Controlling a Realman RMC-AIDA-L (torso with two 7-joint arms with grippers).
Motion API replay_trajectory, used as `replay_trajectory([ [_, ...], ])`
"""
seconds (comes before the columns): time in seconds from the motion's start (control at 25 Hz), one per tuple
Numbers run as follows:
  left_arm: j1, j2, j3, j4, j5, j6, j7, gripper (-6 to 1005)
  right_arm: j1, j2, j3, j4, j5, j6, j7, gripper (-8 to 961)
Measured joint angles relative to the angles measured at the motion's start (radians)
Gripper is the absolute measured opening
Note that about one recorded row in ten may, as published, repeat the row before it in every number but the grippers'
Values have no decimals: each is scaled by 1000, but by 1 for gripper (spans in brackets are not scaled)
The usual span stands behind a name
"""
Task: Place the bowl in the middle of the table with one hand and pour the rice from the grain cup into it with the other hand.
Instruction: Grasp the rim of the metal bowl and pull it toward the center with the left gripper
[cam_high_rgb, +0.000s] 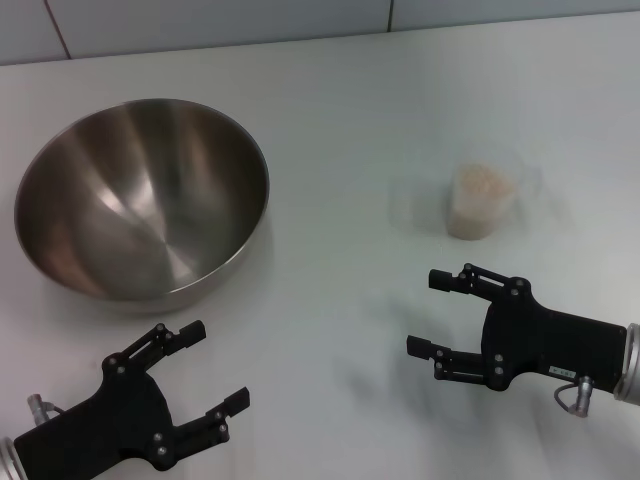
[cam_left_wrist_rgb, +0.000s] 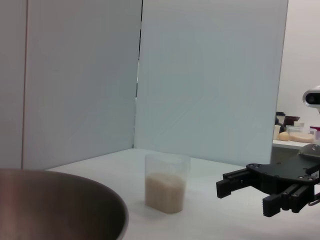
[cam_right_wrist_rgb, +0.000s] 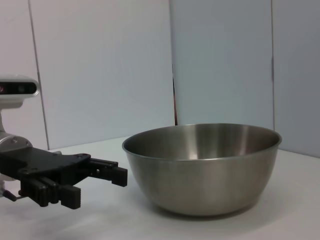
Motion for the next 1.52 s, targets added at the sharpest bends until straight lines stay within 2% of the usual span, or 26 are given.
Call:
replay_trajectory([
  [0.64, 4, 0, -11, 3, -5, 27, 9, 863, 2, 0, 0, 0, 0, 0, 0, 814],
  [0.68, 6, 0, -39, 11, -8, 74, 10, 863, 2, 0, 0, 0, -1, 0, 0, 814],
  [0.72, 8, 0, -121, 15, -10, 126, 6, 863, 2, 0, 0, 0, -2, 0, 0, 814],
  [0.76, 8, 0, -121, 15, -10, 126, 6, 863, 2, 0, 0, 0, -5, 0, 0, 814],
  [0.8, 6, 0, -190, 15, -10, 154, -8, 862, 1, 0, 0, 0, -6, 0, 0, 814],
  [0.84, 6, 0, -190, 15, -10, 154, -8, 862, 1, 0, 0, 0, -6, 0, 0, 814],
  [0.88, -6, 1, -273, 21, -10, 177, -60, 862, 0, 1, 0, 0, -7, 1, 0, 813],
  [0.92, -6, 1, -273, 21, -10, 177, -60, 862, 0, 1, 0, 0, -7, 1, 0, 813],
  [0.96, -20, 2, -317, 35, -11, 182, -107, 862, -2, 2, 0, 0, -7, 1, -1, 813],
  [1.0, -36, 1, -356, 80, -10, 182, -170, 862, -3, 2, 0, 1, -7, 1, -3, 813],
  [1.04, -36, 1, -356, 80, -10, 182, -170, 862, -3, 2, 0, 1, -7, 1, -3, 813],
  [1.08, -51, -4, -399, 143, -11, 178, -220, 862, -3, 3, 0, 2, -7, 1, -4, 813],
  [1.12, -51, -4, -399, 143, -11, 178, -220, 862, -3, 3, 0, 2, -7, 1, -4, 813],
  [1.16, -70, -6, -443, 201, -11, 161, -290, 862, -3, 3, 0, 2, -7, 1, -3, 813],
  [1.2, -70, -6, -443, 201, -11, 161, -290, 862, -3, 3, 0, 2, -7, 1, -3, 813],
  [1.24, -80, -6, -458, 238, -11, 142, -334, 862, -3, 3, 0, 2, -7, 1, -3, 813],
  [1.28, -95, -7, -461, 347, -10, 63, -451, 862, -4, 3, 0, 1, -7, 0, -3, 813],
  [1.32, -95, -7, -461, 347, -10, 63, -451, 862, -4, 3, 0, 1, -7, 0, -3, 814],
  [1.36, -97, -10, -432, 447, -10, -25, -549, 862, -5, 3, 0, 1, -5, -3, -2, 814],
  [1.4, -97, -10, -432, 447, -10, -25, -549, 862, -5, 3, 0, 1, -5, -3, -2, 814],
  [1.44, -97, -11, -399, 508, -8, -87, -614, 862, -5, 3, 0, 1, -4, -6, -1, 814],
  [1.52, -74, -8, -245, 686, 5, -245, -795, 862, -6, 2, 2, 1, -3, -9, -1, 814],
])
